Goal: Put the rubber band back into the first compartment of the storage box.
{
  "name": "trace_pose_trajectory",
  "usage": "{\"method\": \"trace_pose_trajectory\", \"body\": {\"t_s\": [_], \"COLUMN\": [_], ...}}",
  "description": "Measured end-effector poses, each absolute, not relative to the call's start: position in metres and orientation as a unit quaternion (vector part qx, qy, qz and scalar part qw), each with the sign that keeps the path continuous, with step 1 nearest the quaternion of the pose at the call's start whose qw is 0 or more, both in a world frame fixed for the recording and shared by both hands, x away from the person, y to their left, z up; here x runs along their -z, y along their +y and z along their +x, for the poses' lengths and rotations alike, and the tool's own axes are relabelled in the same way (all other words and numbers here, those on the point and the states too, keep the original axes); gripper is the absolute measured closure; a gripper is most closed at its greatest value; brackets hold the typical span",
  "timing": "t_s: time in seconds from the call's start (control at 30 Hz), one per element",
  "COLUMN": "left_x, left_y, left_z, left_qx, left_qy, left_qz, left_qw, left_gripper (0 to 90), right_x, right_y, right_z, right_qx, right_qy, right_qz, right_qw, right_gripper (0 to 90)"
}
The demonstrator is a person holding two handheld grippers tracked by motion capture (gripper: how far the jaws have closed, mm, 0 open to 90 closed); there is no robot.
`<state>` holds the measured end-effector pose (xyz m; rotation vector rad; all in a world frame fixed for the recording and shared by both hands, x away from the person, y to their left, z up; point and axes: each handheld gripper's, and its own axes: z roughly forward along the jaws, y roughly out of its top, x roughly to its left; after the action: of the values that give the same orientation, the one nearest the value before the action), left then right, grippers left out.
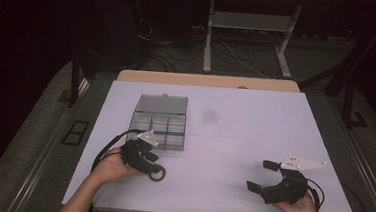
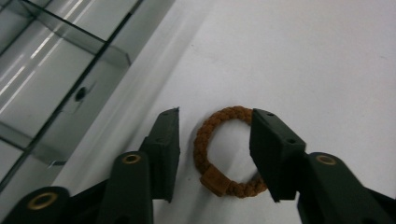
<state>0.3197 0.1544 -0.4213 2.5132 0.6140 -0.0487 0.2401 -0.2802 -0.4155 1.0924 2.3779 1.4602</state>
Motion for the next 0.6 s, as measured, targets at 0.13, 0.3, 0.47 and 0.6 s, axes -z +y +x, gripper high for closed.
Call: {"method": "trace_pose_trajectory", "body": {"t_s": [0.13, 0.3, 0.47, 0.6], "left_x": [0.4241, 0.4264, 0.4265, 0.4266], "left_y": [0.1523, 0.1513, 0.1511, 0.1515], "left_z": [0.319, 0.322, 0.3205, 0.3209], "left_qx": [0.024, 0.018, 0.003, -0.001], "left_qy": [0.231, 0.222, 0.211, 0.206], "left_qz": [0.936, 0.939, 0.943, 0.944], "left_qw": [0.266, 0.26, 0.258, 0.256], "left_gripper": [61.3, 66.1, 70.9, 75.1], "right_x": [0.4156, 0.4156, 0.4156, 0.4161], "right_y": [-0.28, -0.2796, -0.2792, -0.2798], "right_z": [0.2401, 0.2398, 0.2396, 0.2404], "right_qx": [-0.486, -0.486, -0.486, -0.485], "right_qy": [0.791, 0.792, 0.792, 0.792], "right_qz": [0.364, 0.363, 0.362, 0.363], "right_qw": [0.072, 0.07, 0.069, 0.07], "right_gripper": [0.6, 0.6, 0.6, 0.6]}}
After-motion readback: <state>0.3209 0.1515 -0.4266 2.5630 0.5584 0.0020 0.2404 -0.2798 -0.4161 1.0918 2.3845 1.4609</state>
